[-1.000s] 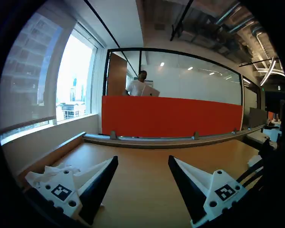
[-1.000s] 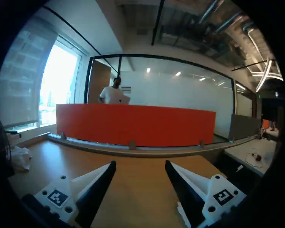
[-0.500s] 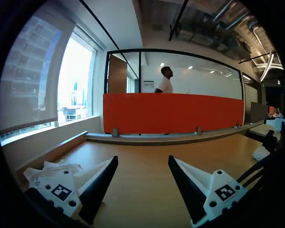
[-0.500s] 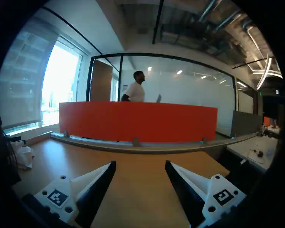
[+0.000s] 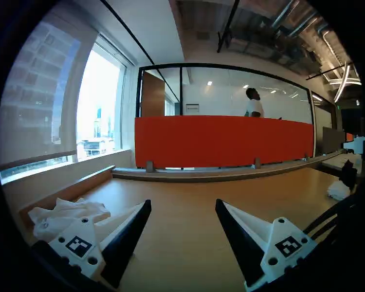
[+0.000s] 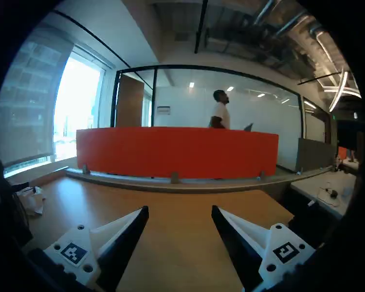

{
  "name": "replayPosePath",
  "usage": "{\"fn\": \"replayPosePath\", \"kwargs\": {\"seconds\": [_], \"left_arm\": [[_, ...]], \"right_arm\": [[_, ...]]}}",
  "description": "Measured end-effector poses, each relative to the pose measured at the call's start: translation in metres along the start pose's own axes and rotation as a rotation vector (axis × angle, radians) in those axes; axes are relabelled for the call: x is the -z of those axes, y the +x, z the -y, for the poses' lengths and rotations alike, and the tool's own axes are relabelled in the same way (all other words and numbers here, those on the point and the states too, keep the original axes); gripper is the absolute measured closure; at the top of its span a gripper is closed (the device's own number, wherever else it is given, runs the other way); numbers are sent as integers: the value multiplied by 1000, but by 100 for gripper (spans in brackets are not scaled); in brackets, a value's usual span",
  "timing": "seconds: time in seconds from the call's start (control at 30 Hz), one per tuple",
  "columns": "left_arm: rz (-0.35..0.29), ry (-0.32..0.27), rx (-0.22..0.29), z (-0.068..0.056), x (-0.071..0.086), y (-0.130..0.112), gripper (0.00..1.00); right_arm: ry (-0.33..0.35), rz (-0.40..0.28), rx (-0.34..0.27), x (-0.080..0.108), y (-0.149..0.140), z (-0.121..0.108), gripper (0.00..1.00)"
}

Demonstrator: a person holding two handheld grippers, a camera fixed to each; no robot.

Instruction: Fold towel

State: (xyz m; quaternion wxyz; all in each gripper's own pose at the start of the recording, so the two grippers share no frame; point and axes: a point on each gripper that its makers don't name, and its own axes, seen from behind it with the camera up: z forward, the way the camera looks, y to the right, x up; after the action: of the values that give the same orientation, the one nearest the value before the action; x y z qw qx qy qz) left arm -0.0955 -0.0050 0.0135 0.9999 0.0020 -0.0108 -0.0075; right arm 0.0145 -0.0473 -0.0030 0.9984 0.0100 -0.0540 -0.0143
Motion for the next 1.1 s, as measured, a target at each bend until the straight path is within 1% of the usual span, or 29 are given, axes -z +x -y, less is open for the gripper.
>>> {"fn": "replayPosePath", "kwargs": {"seconds": [0.2, 0.47, 0.77, 0.87, 1.1], "left_arm": [[-11, -1, 14, -1, 1, -13, 2], [-19, -1, 18, -2, 0, -31, 2], [-33, 6, 32, -3, -1, -41, 2], [-36, 4, 31, -4, -1, -43, 2], [-42, 1, 8, -5, -1, -45, 2]], "right_arm": [[3, -13, 8, 0, -2, 2, 0], [-3, -25, -1, -2, -6, -1, 0], [-12, -28, -10, -4, -10, -7, 0], [-11, -28, -11, -5, -10, -9, 0], [-9, -30, -10, -6, -8, -10, 0]]}}
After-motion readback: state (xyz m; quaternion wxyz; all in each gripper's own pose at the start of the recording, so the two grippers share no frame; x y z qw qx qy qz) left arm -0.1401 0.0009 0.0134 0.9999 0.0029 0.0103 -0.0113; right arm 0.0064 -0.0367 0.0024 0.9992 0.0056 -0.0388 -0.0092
